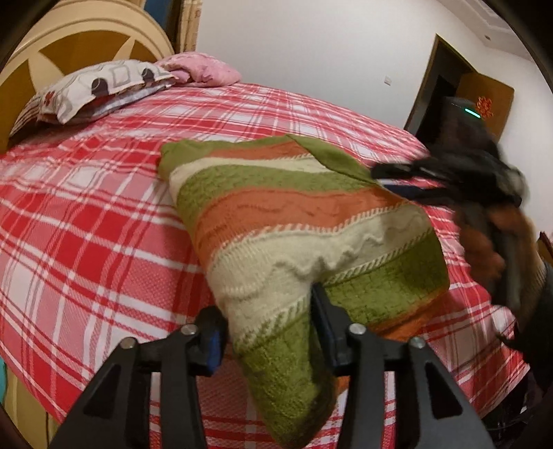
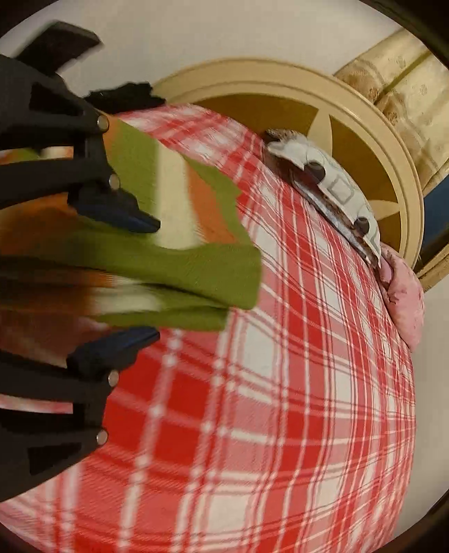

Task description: Fold small clothes

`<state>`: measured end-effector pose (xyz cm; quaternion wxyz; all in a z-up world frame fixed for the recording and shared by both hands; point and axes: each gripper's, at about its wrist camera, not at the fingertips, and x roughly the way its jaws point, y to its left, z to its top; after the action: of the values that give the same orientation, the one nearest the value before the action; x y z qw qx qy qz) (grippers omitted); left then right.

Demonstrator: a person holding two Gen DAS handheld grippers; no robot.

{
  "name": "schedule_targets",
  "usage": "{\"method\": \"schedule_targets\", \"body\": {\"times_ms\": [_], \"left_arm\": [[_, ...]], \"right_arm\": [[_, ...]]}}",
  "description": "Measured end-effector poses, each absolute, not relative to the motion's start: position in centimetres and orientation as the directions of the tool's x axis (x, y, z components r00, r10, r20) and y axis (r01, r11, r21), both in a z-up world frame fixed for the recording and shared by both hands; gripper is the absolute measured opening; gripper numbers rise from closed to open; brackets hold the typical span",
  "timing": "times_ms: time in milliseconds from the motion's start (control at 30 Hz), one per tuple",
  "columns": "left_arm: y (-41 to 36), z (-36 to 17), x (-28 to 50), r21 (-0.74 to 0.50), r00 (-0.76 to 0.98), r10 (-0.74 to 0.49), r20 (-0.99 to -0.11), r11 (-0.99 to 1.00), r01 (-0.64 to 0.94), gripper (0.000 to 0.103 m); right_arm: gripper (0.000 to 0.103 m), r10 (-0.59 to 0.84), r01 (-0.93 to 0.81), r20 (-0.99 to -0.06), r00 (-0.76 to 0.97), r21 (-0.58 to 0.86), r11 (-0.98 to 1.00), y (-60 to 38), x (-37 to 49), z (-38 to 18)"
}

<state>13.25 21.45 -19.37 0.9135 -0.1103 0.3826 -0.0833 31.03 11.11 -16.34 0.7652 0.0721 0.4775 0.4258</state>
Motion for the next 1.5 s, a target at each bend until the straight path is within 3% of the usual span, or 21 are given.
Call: {"method": "schedule_targets", "body": {"times_ms": [133,267,300,367,533,600,700,767,833,867,900,1100,1333,1500], "left_arm": [[21.3,-19.6,13.2,-0.272,0.698,-0.237,-0.676,0.96,0.063,0.056],[20.8,-20.1,13.6,-0.276,0.692,-0.238,-0.682,0.959,0.059,0.061],[20.5,-20.1,13.7,-0.271,0.689,-0.235,-0.685,0.961,0.059,0.061],[20.1,-19.9,13.5,-0.251,0.688,-0.226,-0.689,0.966,0.066,0.068],[20.3,-18.8,12.4,-0.26,0.686,-0.248,-0.685,0.962,0.087,0.077],[20.8,-18.1,11.8,-0.245,0.714,-0.23,-0.661,0.966,0.084,0.088],[21.4,-17.3,12.2,-0.213,0.753,-0.175,-0.635,0.976,0.047,0.1],[21.4,-17.5,13.2,-0.173,0.744,-0.138,-0.654,0.984,0.03,0.1],[21.1,-18.3,14.1,-0.111,0.718,-0.086,-0.691,0.994,0.011,0.1],[21.1,-18.9,14.5,-0.098,0.703,-0.072,-0.707,0.995,0.003,0.1],[21.1,-19.2,14.7,-0.115,0.698,-0.088,-0.71,0.993,0.008,0.1],[20.5,-20.5,14.5,-0.157,0.668,-0.133,-0.732,0.987,0.024,0.1],[20.8,-21.2,14.8,-0.2,0.643,-0.173,-0.746,0.979,0.031,0.101],[20.8,-20.9,14.4,-0.208,0.632,-0.173,-0.756,0.978,0.019,0.102]], "right_arm": [[0.058,0.755,-0.623,-0.639,0.146,0.533,0.572,6.6,25.4,-15.5],[0.058,0.724,-0.665,-0.678,0.125,0.485,0.568,6.1,21.1,-16.7],[0.051,0.701,-0.685,-0.7,0.138,0.444,0.578,6.8,20.3,-17.1],[0.018,0.648,-0.686,-0.738,0.186,0.374,0.624,7.6,19.6,-17.7],[0.011,0.641,-0.661,-0.743,0.19,0.386,0.644,6.0,19.0,-16.9],[0.009,0.608,-0.664,-0.766,0.211,0.344,0.664,5.6,18.4,-16.5],[0.01,0.543,-0.669,-0.813,0.209,0.286,0.686,6.2,18.5,-17.6],[0.014,0.557,-0.67,-0.805,0.202,0.301,0.678,6.3,18.9,-18.0],[0.035,0.576,-0.644,-0.789,0.211,0.331,0.689,5.5,19.4,-17.4],[0.054,0.571,-0.634,-0.785,0.238,0.32,0.704,5.2,19.6,-16.6],[0.056,0.578,-0.629,-0.769,0.274,0.311,0.712,5.1,19.7,-15.8],[0.056,0.732,-0.754,-0.618,0.287,0.326,0.571,9.1,19.8,-10.9],[0.055,0.621,-0.728,-0.748,0.233,0.289,0.621,13.6,22.0,-16.6],[0.055,0.632,-0.744,-0.728,0.265,0.263,0.615,12.9,21.5,-17.2]]}}
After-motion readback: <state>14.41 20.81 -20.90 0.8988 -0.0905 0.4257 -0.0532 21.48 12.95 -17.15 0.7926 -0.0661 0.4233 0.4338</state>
